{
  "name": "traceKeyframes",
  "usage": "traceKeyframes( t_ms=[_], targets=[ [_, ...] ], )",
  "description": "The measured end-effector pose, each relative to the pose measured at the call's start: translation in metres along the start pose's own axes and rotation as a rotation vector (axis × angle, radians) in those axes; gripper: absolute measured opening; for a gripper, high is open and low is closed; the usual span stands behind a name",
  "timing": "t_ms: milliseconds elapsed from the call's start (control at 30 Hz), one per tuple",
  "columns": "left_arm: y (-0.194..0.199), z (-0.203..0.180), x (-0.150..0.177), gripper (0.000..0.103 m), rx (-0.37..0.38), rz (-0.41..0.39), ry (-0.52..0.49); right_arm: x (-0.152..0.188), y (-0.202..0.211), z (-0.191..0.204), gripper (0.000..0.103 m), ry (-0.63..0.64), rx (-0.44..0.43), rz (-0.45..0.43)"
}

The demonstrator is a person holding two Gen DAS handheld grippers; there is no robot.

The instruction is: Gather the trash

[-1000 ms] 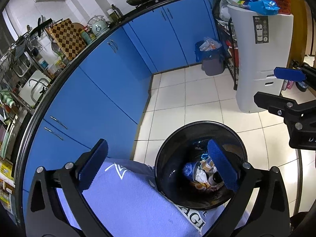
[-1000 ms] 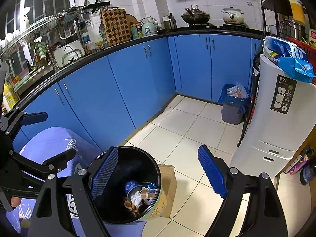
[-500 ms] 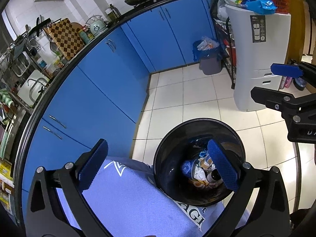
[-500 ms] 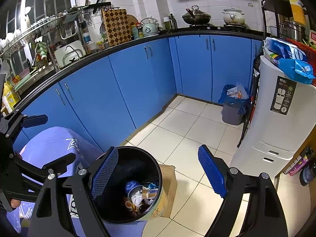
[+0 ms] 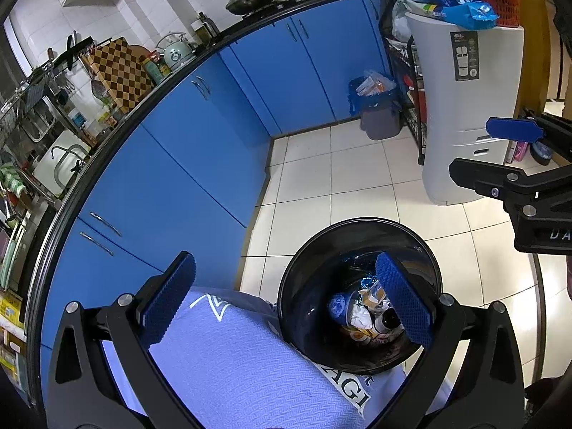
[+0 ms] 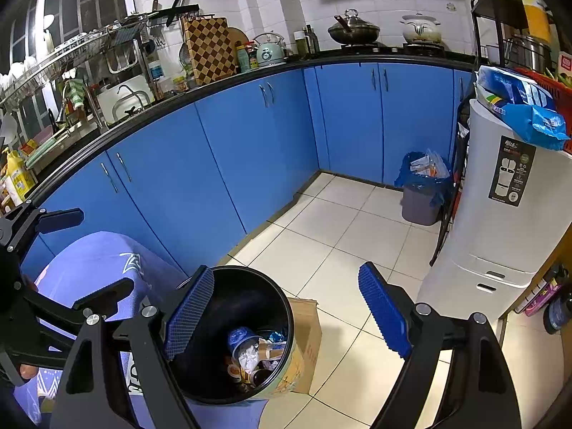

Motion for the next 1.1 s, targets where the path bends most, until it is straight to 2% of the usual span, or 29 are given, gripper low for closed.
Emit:
traceKeyframes(
  t_ms=[1100],
  targets=[
    [0.0028, 0.0060, 0.0003, 0.100, 0.006, 0.000, 0.020, -0.0012, 0.0014, 0.0003, 0.081, -0.002, -0.004, 0.000]
  ],
)
Point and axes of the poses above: each gripper's, at about its wrist camera, not at the fingertips, and y roughly against the way its jaws point, z to its left, x to its underside, the point moved 2 cm from there along -y, roughly the way its jaws point, and after that the axes turned 15 degrees about z, right-handed, at the moved point
